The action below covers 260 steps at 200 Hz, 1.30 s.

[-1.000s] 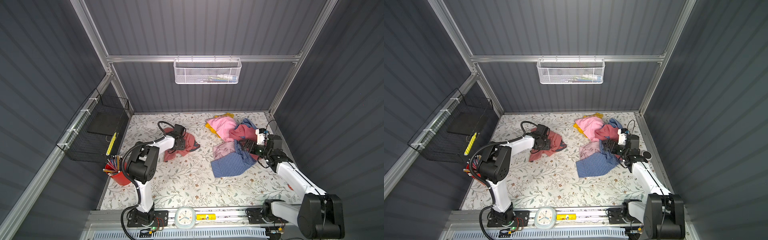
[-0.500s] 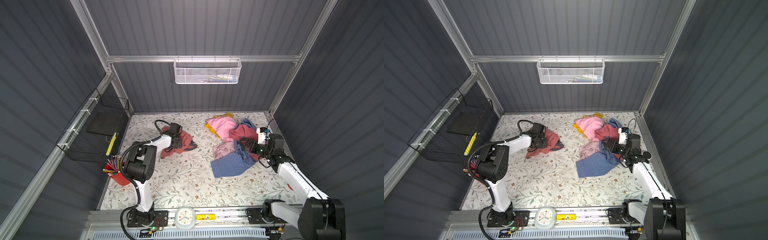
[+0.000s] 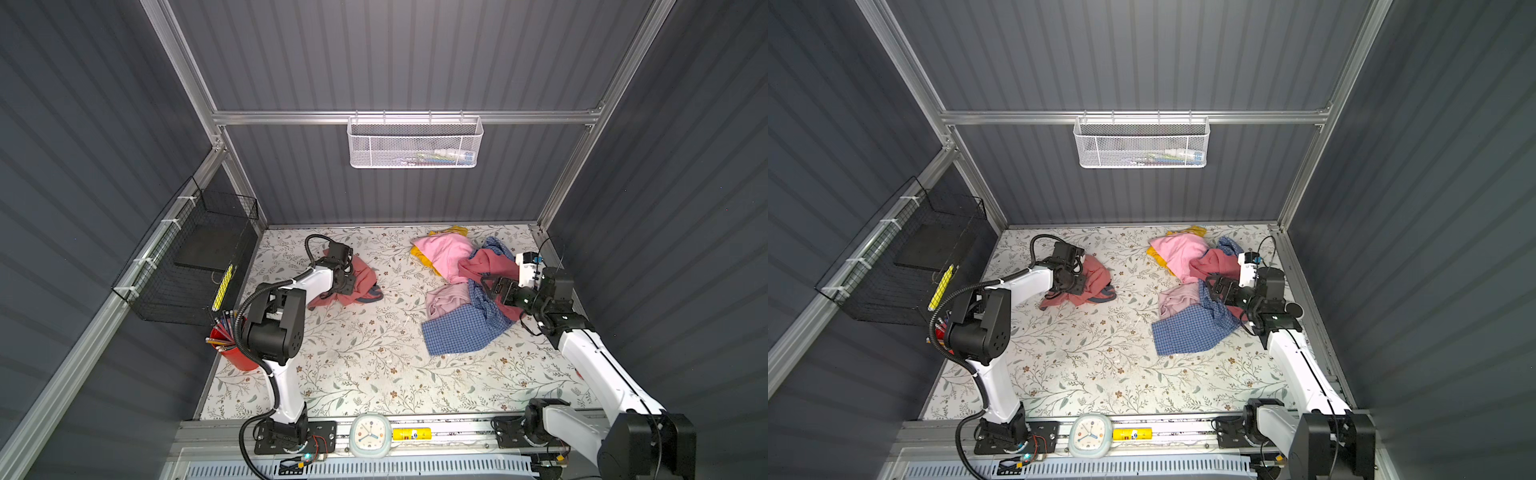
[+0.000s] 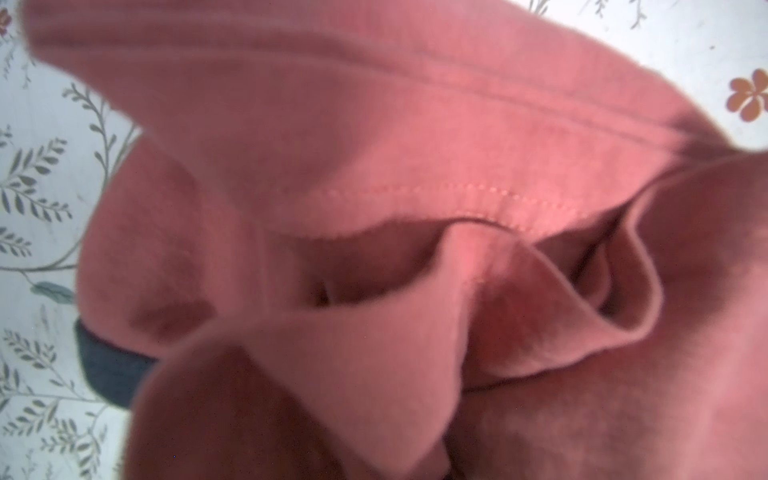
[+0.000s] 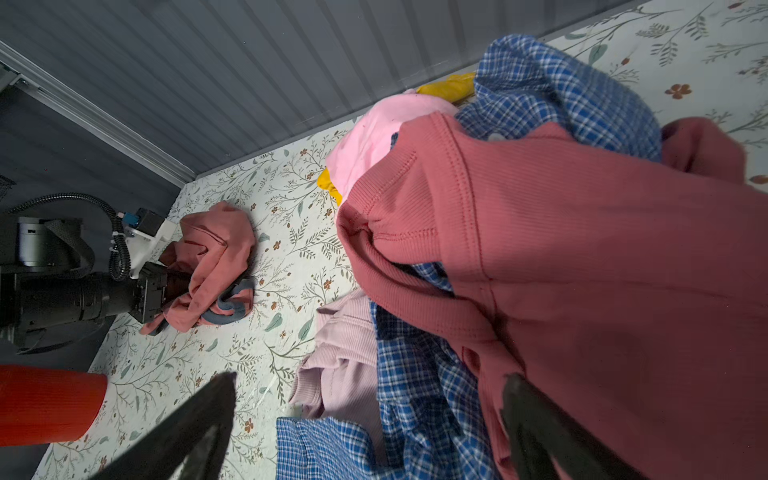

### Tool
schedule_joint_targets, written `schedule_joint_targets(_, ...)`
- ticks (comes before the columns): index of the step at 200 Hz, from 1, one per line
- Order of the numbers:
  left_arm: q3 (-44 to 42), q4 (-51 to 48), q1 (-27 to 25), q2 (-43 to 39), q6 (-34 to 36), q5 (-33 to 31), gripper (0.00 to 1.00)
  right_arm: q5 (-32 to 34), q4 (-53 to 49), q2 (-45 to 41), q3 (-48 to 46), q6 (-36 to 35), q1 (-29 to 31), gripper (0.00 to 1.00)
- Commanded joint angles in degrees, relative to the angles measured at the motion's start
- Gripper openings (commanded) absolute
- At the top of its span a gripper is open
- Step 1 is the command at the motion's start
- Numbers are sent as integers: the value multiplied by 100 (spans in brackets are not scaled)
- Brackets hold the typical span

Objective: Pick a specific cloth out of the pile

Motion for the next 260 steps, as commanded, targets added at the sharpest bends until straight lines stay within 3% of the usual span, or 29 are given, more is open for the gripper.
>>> schedule_joint_targets(1, 19, 248, 170, -200, 479, 275, 0, 56, -30, -54, 151, -75, 21, 99)
schedule_joint_targets(45, 306, 441, 528, 2, 615, 465, 0, 79, -26, -19, 161, -82, 55, 99)
schedule_joint_targets(160, 940, 102, 675, 612, 568, 149, 0, 144, -16, 75, 178, -119, 91, 99)
schedule_joint_targets(219, 845, 147, 675, 379, 310, 149, 49, 205, -31, 46, 151, -200, 95, 99)
schedule_joint_targets(260, 835, 210, 675, 125, 2, 23, 73, 274, -66, 17, 169, -285, 91, 99)
